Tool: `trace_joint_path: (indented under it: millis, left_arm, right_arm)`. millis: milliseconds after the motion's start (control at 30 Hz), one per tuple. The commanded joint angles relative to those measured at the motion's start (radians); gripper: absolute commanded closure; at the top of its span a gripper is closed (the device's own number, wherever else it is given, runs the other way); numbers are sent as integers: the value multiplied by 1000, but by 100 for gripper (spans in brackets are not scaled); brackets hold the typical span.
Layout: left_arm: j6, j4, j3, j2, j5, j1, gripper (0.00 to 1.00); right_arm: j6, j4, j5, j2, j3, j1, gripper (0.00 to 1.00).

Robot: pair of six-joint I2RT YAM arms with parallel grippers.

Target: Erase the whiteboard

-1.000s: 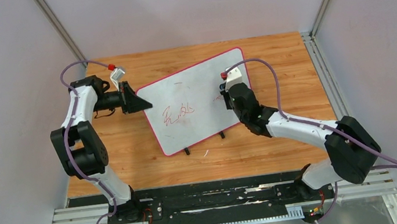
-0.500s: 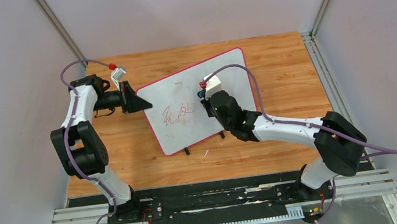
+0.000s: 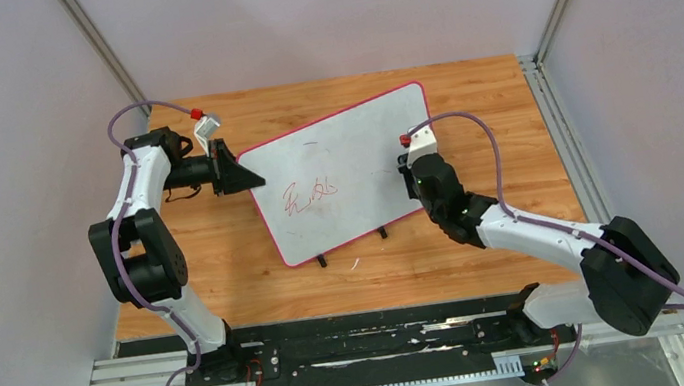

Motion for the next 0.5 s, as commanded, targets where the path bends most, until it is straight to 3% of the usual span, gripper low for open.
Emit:
trace_joint_path:
  millis: [0, 467]
  left_arm:
    - [116, 76, 1, -17, -105, -17, 100]
    - [113, 72, -2, -24, -105, -16, 100]
  right_arm:
    - [44, -2, -78, 3, 8, 2, 99]
    - [26, 90, -77, 228, 197, 265, 99]
